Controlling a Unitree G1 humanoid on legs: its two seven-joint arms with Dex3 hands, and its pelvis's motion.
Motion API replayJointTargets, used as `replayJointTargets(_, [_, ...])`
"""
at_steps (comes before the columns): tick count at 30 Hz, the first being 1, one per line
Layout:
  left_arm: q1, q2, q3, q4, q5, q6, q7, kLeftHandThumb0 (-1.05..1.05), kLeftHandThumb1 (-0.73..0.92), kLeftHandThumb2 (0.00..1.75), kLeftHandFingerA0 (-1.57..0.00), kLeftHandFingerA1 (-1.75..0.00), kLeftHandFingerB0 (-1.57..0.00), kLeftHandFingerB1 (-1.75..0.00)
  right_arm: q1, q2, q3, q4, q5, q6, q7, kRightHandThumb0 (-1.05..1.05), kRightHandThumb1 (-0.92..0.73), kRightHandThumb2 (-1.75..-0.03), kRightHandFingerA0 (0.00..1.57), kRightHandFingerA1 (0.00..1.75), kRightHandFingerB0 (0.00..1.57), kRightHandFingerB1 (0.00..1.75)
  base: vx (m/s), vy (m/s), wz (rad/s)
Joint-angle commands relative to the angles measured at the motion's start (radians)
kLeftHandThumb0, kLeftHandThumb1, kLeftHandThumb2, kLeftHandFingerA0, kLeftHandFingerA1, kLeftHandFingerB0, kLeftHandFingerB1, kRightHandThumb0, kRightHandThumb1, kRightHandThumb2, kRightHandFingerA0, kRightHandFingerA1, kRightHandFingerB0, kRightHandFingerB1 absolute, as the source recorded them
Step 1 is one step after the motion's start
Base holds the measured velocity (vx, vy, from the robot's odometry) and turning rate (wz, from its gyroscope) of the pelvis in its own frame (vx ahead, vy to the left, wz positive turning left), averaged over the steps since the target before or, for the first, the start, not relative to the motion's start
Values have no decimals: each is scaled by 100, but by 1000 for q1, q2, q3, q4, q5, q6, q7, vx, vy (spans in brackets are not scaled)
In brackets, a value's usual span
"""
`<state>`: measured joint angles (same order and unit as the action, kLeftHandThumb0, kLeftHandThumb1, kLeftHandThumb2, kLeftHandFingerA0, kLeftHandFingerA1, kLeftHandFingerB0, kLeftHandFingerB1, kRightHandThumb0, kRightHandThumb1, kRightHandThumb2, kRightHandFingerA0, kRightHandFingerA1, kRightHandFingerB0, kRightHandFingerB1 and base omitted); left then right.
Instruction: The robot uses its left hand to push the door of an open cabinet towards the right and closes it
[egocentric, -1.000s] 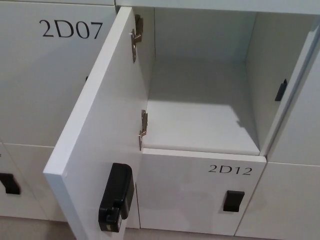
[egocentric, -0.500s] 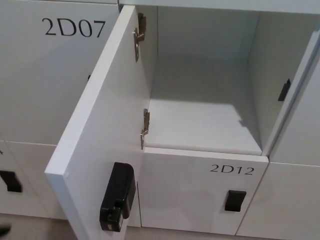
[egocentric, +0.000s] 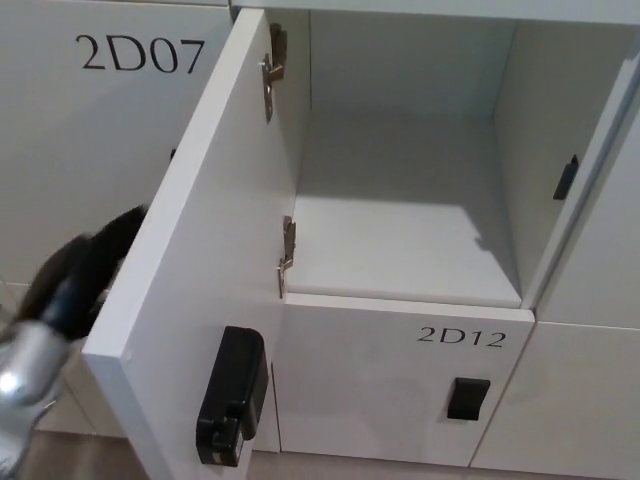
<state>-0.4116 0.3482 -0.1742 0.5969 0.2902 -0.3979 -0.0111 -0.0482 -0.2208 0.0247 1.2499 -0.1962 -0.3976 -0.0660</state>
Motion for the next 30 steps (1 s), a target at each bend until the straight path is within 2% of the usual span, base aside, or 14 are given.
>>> replayJointTargets(1, [-113, -103, -155, -152, 171, 216, -70, -69, 89, 67, -32, -32, -26, -29, -10, -16, -6, 8, 7, 1, 9, -55, -86, -65, 32, 35, 26, 31, 0, 0, 0])
replayJointTargets(6, [-172, -211, -288, -182, 256, 273, -67, -71, 91, 68, -33, -32, -26, -29, -15, -20, 8, 11, -8, 14, 8, -57, -87, -66, 33, 35, 26, 31, 12, 0, 6])
replayJointTargets(9, [-248, -286, -416, -152, 377, 281, -45, -70, 91, 68, -31, -32, -25, -29, -23, -17, 17, 5, -15, 24, 2, -56, -87, -66, 31, 35, 24, 31, 0, 0, 0])
replayJointTargets(13, [-380, -469, -584, -87, 465, 335, -92, -72, 92, 70, -24, -30, -20, -28, -26, 6, 16, 0, -8, 18, -15, -56, -86, -65, 34, 36, 27, 32, 0, 0, 0])
replayJointTargets(15, [-400, -507, -614, -107, 460, 335, -120, -73, 92, 70, -21, -29, -17, -27, -27, 11, 18, -1, -9, 19, -15, -55, -87, -66, 31, 36, 25, 31, 0, 0, 0])
replayJointTargets(16, [-422, -574, -650, -146, 434, 315, -158, -77, 91, 72, -21, -29, -17, -27, -32, 15, 22, -5, -12, 24, -12, -58, -88, -66, 28, 36, 22, 30, 0, 0, 0])
replayJointTargets(19, [-422, -641, -694, -207, 400, 292, -179, -73, 92, 71, -19, -30, -17, -28, -34, 6, 24, -11, -14, 6, -8, -55, -87, -66, 28, 35, 20, 30, 0, 0, 0])
replayJointTargets(22, [-393, -611, -723, -275, 403, 288, -198, -71, 92, 70, -20, -29, -19, -27, -27, -12, 14, -17, 1, -36, 23, -57, -86, -66, 30, 35, 22, 30, 0, 0, 0])
replayJointTargets(23, [-378, -580, -726, -287, 400, 285, -212, -34, 56, 112, 0, -50, 0, -47, -28, -15, 10, -16, 6, -39, 32, -56, -85, -65, 24, 33, 16, 28, 0, 0, 0])
replayJointTargets(24, [-362, -545, -729, -298, 396, 287, -229, -34, 56, 112, 0, -50, 0, -47, -30, -18, 6, -15, 10, -37, 39, -56, -85, -65, 24, 33, 16, 28, 0, 0, 0])
replayJointTargets(25, [-338, -501, -728, -317, 397, 292, -238, -70, 92, 73, -17, -33, -18, -28, -36, -18, 7, -12, 9, -21, 38, -54, -87, -65, 30, 36, 23, 31, 7, -5, -8])
replayJointTargets(27, [-312, -455, -725, -337, 401, 297, -246, -70, 92, 73, -17, -33, -18, -28, -42, -18, 8, -8, 6, -1, 36, -54, -87, -65, 30, 36, 23, 31, 0, 0, 0])
replayJointTargets(30, [-218, -313, -677, -402, 387, 324, -282, -68, 92, 70, -21, -29, -17, -27, -50, -18, 0, -5, 13, 13, 43, -53, -85, -65, 33, 36, 27, 32, 0, 0, 0])
